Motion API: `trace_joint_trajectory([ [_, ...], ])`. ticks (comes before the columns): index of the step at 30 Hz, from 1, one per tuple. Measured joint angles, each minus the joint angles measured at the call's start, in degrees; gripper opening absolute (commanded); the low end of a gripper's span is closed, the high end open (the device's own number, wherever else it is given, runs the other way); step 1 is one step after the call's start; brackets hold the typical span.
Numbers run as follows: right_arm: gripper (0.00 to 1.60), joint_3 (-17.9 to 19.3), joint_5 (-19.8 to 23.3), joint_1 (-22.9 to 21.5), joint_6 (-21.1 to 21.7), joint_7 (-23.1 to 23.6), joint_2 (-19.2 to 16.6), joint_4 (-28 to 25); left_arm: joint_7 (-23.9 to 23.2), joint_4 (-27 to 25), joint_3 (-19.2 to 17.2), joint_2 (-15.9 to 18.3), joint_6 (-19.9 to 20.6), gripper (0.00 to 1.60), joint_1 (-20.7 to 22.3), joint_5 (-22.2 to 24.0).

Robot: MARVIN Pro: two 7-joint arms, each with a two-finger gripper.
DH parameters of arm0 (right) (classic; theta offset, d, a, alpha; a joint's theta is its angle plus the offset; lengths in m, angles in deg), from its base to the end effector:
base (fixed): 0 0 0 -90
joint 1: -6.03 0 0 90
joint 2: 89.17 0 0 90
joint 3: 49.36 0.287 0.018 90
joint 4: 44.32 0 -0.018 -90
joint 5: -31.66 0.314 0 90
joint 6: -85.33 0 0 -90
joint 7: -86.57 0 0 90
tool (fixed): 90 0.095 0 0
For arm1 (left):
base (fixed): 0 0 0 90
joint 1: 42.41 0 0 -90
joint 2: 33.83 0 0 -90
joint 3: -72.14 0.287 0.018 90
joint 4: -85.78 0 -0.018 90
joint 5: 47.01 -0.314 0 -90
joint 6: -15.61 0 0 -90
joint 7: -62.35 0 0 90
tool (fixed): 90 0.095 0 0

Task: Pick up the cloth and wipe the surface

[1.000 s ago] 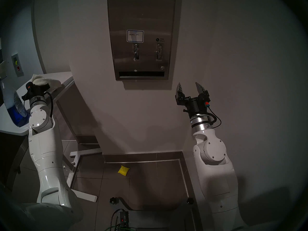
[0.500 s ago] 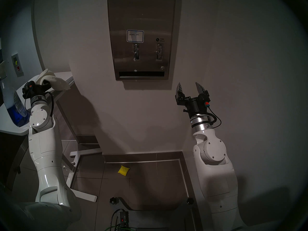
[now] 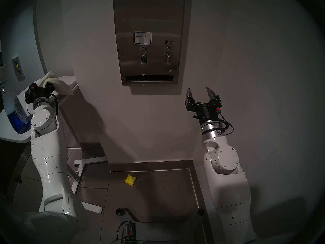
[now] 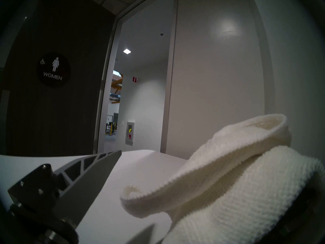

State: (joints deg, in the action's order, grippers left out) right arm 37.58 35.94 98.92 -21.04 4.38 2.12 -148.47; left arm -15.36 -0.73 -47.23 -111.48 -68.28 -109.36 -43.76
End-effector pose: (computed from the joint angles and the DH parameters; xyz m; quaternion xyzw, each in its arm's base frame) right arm 0.3971 0.0367 -0.1985 -0.5125 -0.0334 -0.8534 0.0891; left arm 0.4409 0.2917 -0.1220 -0.5464 -0.2672 -0.7538 0.2486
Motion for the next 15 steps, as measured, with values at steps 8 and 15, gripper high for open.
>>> trace_joint_trajectory([
  [8,1.60,0.2,-0.1,0.0,0.0,0.3,0.2,0.1,0.3,-1.4,2.1,0.2,2.0,1.60,2.5,1.1],
  [15,1.60,0.3,-0.2,0.0,0.0,0.5,0.5,0.1,2.7,-1.8,1.4,-0.9,2.6,0.00,5.4,5.3],
])
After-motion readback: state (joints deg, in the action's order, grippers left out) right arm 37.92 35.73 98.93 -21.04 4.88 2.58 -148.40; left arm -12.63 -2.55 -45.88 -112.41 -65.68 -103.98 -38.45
